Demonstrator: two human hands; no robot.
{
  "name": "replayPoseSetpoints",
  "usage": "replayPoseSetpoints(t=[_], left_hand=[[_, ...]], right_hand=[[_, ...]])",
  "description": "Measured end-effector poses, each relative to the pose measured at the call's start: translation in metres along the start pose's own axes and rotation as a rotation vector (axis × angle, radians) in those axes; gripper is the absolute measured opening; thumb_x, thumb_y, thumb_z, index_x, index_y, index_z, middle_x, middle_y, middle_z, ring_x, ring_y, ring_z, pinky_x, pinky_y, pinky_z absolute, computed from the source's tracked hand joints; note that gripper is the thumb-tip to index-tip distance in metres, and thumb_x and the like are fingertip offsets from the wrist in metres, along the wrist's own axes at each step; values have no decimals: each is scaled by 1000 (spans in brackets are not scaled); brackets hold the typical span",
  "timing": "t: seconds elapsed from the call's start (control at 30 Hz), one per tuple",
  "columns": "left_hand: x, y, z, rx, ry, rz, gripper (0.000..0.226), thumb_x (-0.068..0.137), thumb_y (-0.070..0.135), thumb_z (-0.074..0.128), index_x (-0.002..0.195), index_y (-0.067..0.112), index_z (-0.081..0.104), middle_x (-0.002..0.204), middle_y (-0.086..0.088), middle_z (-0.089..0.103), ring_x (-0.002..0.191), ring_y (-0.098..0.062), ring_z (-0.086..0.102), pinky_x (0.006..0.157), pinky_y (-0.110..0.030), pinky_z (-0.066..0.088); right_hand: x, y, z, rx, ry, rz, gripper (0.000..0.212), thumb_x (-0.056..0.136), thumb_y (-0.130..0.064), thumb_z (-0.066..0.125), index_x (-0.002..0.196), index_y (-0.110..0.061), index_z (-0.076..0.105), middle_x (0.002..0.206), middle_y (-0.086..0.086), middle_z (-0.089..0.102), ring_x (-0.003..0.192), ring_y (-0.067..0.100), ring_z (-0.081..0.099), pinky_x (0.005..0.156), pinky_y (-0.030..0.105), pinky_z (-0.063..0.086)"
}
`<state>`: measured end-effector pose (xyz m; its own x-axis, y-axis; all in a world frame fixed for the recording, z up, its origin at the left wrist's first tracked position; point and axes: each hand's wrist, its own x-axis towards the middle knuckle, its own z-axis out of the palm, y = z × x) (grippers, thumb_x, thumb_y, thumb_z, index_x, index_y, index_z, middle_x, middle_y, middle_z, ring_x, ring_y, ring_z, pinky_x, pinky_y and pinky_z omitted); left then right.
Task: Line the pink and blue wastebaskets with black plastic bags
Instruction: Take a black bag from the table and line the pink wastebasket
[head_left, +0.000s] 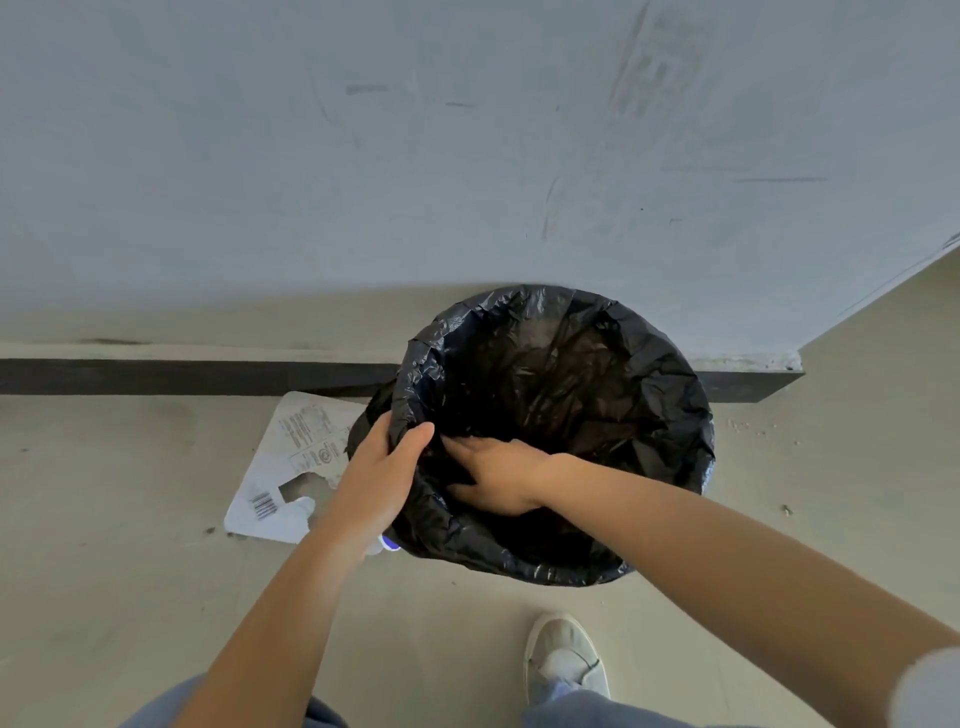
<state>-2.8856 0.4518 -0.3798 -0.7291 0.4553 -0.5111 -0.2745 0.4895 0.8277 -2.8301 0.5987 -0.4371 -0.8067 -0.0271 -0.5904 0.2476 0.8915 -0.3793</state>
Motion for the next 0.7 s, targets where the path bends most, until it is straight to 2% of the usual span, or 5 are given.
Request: replayPoseSetpoints(t=[0.17, 0.27, 0.4, 0.5, 0.7], left_hand=[[-2, -7, -2, 376, 192, -105, 74, 74, 65, 44, 139, 35, 30, 143, -9, 27, 135, -33, 18, 108, -52, 22], [-9, -7, 3, 206, 145, -120, 90, 67, 54, 59, 144, 34, 16, 144, -7, 19, 126, -32, 32, 98, -45, 36], [-15, -8, 22, -109, 6, -243, 78, 75, 19, 65, 139, 36, 24, 130, -8, 44, 96, -23, 55, 66, -33, 49], [-19, -7, 35, -404, -83, -394, 59, 78, 15, 63, 131, 26, 39, 117, -7, 58, 96, -31, 63, 78, -50, 57], [-32, -13, 38, -500, 140, -325, 78, 77, 19, 69, 139, 37, 25, 122, -2, 51, 107, -28, 57, 93, -53, 49]], right_hand=[[-37, 12, -36, 297, 293, 18, 51, 88, -21, 56, 138, -14, 45, 142, 7, 49, 122, 21, 50, 102, 26, 37], [-95, 29, -58, 370, 547, 134, 44, 92, -27, 51, 135, -21, 48, 138, -4, 53, 106, 8, 52, 92, 24, 38], [-141, 54, -39, -304, 117, 314, 40, 92, -46, 38, 108, -20, 64, 110, 2, 67, 113, 21, 55, 114, 40, 19], [-144, 62, -34, -353, -5, 313, 42, 93, -45, 35, 87, -16, 65, 91, 3, 69, 100, 23, 59, 115, 42, 15], [-165, 66, -16, 142, 891, 351, 42, 90, -21, 54, 131, -20, 51, 138, -2, 50, 132, 18, 39, 110, 35, 24]])
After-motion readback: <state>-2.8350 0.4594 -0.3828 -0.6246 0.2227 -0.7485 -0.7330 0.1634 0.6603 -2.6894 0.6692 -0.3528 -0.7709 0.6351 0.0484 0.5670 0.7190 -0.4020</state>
